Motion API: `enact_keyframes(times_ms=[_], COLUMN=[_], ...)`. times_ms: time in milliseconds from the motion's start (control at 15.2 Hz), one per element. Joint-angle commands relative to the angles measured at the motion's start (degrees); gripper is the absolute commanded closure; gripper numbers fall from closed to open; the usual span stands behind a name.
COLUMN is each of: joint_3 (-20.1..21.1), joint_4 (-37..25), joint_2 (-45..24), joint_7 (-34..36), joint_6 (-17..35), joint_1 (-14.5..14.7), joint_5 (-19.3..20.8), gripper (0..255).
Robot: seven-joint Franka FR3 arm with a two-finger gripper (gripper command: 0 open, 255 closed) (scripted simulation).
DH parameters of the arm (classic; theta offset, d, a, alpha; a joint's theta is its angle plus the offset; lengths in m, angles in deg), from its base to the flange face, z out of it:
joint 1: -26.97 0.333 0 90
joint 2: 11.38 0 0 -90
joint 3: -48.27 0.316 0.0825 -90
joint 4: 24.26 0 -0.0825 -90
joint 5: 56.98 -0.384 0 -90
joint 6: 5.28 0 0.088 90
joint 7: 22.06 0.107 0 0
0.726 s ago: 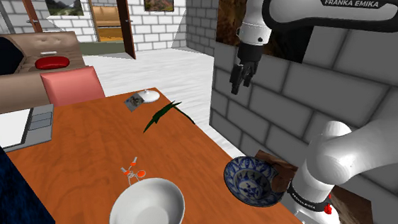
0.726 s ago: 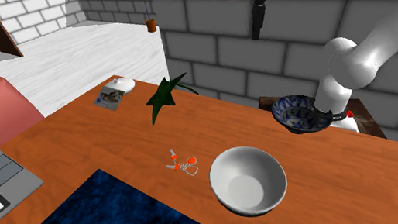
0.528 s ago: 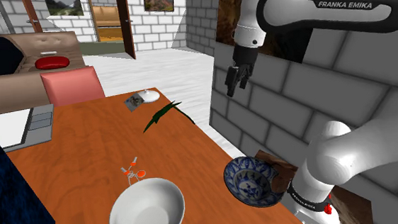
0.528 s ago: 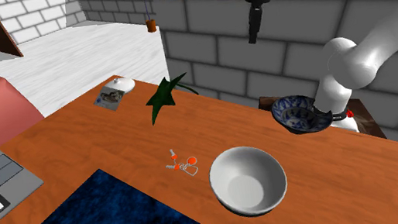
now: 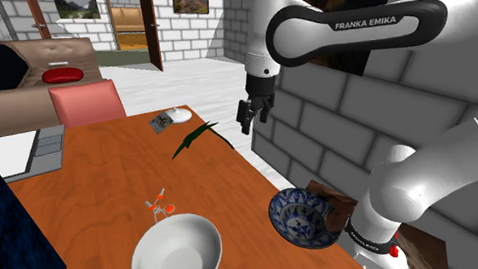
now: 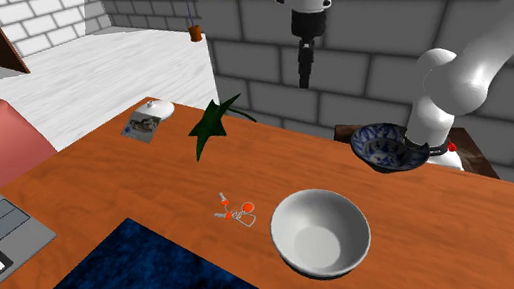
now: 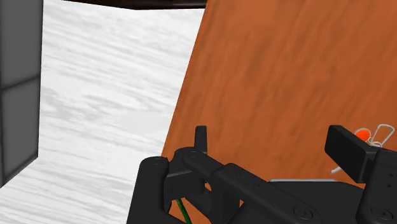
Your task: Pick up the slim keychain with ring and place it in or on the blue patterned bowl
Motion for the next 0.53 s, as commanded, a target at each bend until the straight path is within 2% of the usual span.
enact_keyframes(times_ms=[0,462], joint_3=[2.0,8.6], joint_4=[-1.5,-8.1], joint_2=[-3.6,-17.4], joint_7=[2.0,9.6], joint_6=[1.8,7.4], joint_1=[0.3,1.0], joint_5=[-0.3,1.2], gripper=[0,0])
